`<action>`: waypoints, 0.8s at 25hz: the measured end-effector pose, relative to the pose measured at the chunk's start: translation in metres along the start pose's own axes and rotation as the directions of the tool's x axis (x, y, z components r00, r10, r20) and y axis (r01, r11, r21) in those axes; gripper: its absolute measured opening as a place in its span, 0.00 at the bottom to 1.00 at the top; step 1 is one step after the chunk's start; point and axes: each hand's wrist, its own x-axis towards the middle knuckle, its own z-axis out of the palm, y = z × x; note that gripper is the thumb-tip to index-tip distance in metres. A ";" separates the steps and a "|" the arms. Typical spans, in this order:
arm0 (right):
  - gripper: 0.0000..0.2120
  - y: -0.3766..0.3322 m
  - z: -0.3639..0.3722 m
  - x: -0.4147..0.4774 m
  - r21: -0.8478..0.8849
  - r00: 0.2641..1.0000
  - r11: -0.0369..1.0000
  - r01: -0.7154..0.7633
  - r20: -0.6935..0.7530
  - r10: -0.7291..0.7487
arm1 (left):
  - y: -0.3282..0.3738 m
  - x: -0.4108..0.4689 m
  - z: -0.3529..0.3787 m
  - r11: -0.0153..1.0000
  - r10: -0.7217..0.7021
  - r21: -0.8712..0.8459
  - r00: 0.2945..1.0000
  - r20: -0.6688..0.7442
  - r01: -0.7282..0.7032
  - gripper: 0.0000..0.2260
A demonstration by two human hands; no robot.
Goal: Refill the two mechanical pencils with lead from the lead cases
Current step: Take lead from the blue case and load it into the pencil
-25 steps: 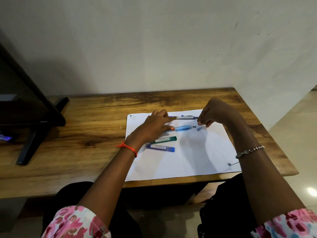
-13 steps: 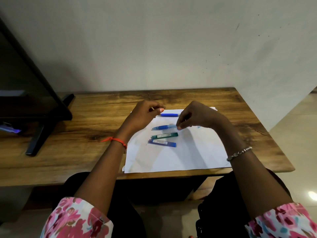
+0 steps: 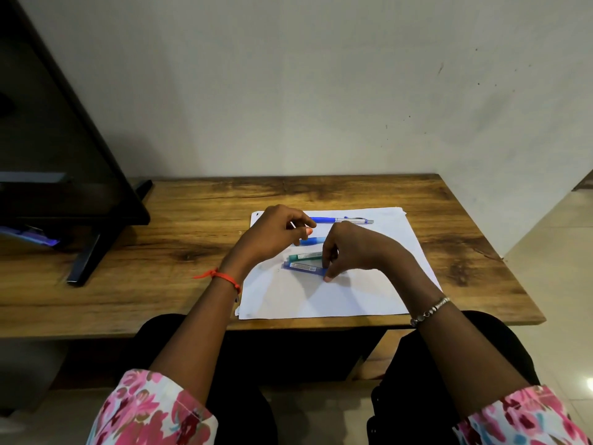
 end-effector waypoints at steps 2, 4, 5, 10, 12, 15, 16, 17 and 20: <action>0.10 0.001 -0.002 -0.001 0.006 0.999 1.000 0.024 -0.033 -0.024 | 0.000 0.001 0.000 1.000 0.001 -0.011 1.000 0.008 -0.001 0.09; 0.06 0.006 -0.009 -0.006 0.086 0.991 0.993 0.082 -0.117 -0.071 | 0.002 0.002 -0.001 0.999 -0.006 -0.040 1.000 0.016 0.007 0.09; 0.04 0.009 -0.014 -0.008 0.171 0.982 0.978 0.120 -0.162 -0.092 | 0.003 0.002 -0.001 0.995 -0.021 -0.096 1.000 0.022 0.023 0.09; 0.09 0.020 -0.029 -0.017 0.649 0.903 0.677 0.348 -0.425 -0.057 | 0.016 -0.005 -0.006 0.688 -0.145 -0.666 0.953 0.265 0.289 0.09; 0.10 0.022 -0.029 -0.013 0.716 0.876 0.555 0.423 -0.480 -0.049 | 0.021 -0.008 -0.006 0.562 -0.150 -0.758 0.942 0.299 0.330 0.10; 0.13 0.021 -0.028 -0.007 0.783 0.864 0.405 0.472 -0.502 -0.036 | 0.026 -0.009 -0.005 0.374 -0.166 -0.854 0.932 0.322 0.362 0.15; 0.14 0.019 -0.028 -0.006 0.801 0.861 0.359 0.480 -0.508 -0.020 | 0.027 -0.009 -0.004 0.322 -0.158 -0.873 0.930 0.332 0.366 0.16; 0.15 0.018 -0.028 -0.005 0.811 0.858 0.324 0.488 -0.513 -0.008 | 0.029 -0.010 -0.003 0.283 -0.147 -0.885 0.929 0.341 0.370 0.17; 0.16 0.015 -0.030 -0.006 0.834 0.865 0.264 0.485 -0.503 -0.003 | 0.033 -0.011 0.000 0.233 -0.114 -0.897 0.926 0.360 0.377 0.17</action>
